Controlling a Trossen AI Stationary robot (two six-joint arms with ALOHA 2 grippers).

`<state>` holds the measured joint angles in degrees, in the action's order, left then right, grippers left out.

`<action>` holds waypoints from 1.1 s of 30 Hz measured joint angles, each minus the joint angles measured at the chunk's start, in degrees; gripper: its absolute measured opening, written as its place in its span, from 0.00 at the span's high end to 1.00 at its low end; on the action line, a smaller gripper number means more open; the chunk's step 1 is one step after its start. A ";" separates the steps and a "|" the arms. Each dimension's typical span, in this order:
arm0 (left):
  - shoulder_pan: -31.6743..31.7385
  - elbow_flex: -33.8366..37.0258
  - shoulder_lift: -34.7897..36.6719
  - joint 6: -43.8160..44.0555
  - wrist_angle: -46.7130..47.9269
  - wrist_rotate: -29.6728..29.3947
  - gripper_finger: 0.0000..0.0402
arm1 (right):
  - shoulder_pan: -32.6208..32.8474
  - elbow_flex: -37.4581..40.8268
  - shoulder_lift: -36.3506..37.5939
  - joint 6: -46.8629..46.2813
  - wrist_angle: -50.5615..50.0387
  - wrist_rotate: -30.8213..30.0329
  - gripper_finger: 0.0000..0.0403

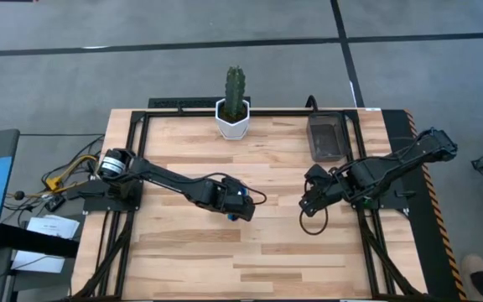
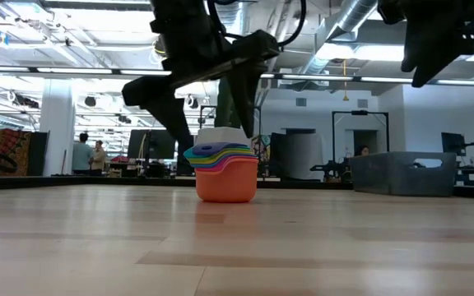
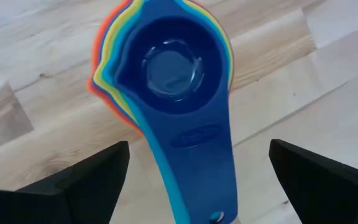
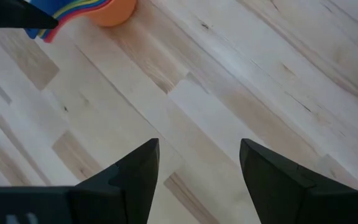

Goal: Nest measuring cups in basket
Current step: Put the stacked measuring cups into the black bin

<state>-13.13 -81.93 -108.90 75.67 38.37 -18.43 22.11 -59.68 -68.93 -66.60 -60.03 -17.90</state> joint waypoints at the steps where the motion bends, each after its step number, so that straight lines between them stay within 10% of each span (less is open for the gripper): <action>1: 0.00 0.00 0.00 0.46 0.17 -0.11 0.06 | 0.00 0.00 0.00 0.02 -0.08 0.01 0.39; 17: 0.06 0.55 -4.22 2.24 -2.83 1.69 0.09 | 0.00 0.00 0.01 -0.86 -0.62 0.07 0.39; 33: 1.05 0.59 -5.68 0.11 -3.15 3.51 0.48 | 0.00 0.00 0.01 -0.92 -0.87 0.03 0.39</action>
<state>-12.08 -81.34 -114.59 75.78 35.22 -14.92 22.11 -59.68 -68.92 -67.53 -60.89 -17.87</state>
